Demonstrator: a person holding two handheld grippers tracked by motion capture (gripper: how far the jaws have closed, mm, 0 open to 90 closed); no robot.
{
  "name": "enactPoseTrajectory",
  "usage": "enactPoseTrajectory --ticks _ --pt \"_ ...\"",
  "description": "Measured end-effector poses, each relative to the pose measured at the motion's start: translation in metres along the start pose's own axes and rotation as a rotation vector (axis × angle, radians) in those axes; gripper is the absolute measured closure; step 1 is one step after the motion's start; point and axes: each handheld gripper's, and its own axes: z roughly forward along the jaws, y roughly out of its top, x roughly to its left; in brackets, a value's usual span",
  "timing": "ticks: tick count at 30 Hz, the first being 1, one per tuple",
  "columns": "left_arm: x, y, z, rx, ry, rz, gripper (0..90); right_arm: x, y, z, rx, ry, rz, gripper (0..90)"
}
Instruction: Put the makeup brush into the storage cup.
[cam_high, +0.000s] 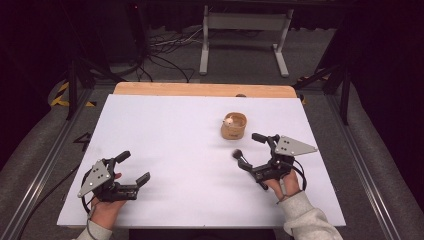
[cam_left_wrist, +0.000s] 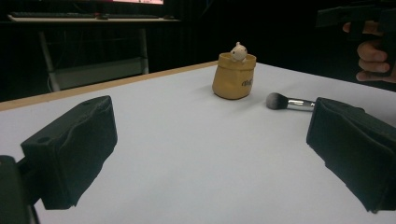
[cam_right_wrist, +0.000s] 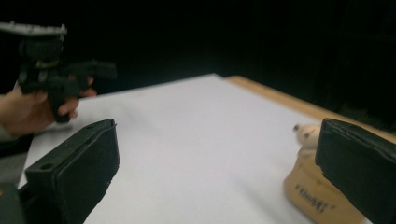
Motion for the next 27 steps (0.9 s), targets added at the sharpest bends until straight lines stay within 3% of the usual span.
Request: enactPoseTrajectory --ticks 2,3,8,9,10,12,13,14,15,16,18,20,21,27 --pt "0.000 0.000 0.000 -0.001 -0.001 0.001 2.3 0.000 0.004 0.003 0.044 0.007 0.001 2.3" --pt "0.000 0.000 0.000 0.000 -0.002 0.001 2.3 0.000 0.006 0.005 0.085 -0.014 -0.008 2.6" --pt "0.000 0.000 0.001 0.002 -0.004 -0.002 2.3 -0.004 0.017 0.016 0.336 -0.090 -0.045 2.7" --pt "0.000 0.000 0.001 0.003 -0.005 -0.002 2.3 -0.004 0.017 0.016 0.336 -0.090 -0.045 2.7" --pt "0.000 0.000 0.001 0.003 -0.006 -0.001 2.3 -0.007 0.021 0.020 0.412 -0.094 -0.029 7.3" --pt "-0.001 0.000 0.001 0.003 -0.005 0.002 2.3 -0.009 0.022 0.022 0.442 -0.093 -0.027 7.4" --pt "-0.001 0.000 0.001 0.004 -0.007 0.003 2.3 -0.011 0.024 0.026 0.514 -0.079 -0.027 10.5" --pt "-0.001 0.000 0.001 0.005 -0.006 0.003 2.3 -0.011 0.024 0.026 0.514 -0.079 -0.027 10.5" --pt "-0.001 0.000 0.002 0.007 -0.007 0.004 2.3 -0.011 0.025 0.031 0.586 -0.081 -0.039 12.7" --pt "-0.001 0.000 0.002 0.009 -0.008 0.007 2.3 -0.011 0.025 0.031 0.586 -0.081 -0.039 12.7" --pt "-0.002 0.000 0.002 0.015 -0.010 0.007 2.3 -0.012 0.027 0.036 0.675 -0.119 -0.085 15.5" --pt "-0.002 0.000 0.002 0.014 -0.008 0.009 2.3 -0.012 0.027 0.037 0.694 -0.122 -0.092 15.5" --pt "-0.002 0.000 0.002 0.017 -0.010 0.011 2.3 -0.014 0.027 0.041 0.731 -0.125 -0.099 15.4" --pt "-0.003 0.000 0.003 0.023 -0.006 0.018 2.3 -0.018 0.028 0.049 0.813 -0.096 -0.078 16.2"
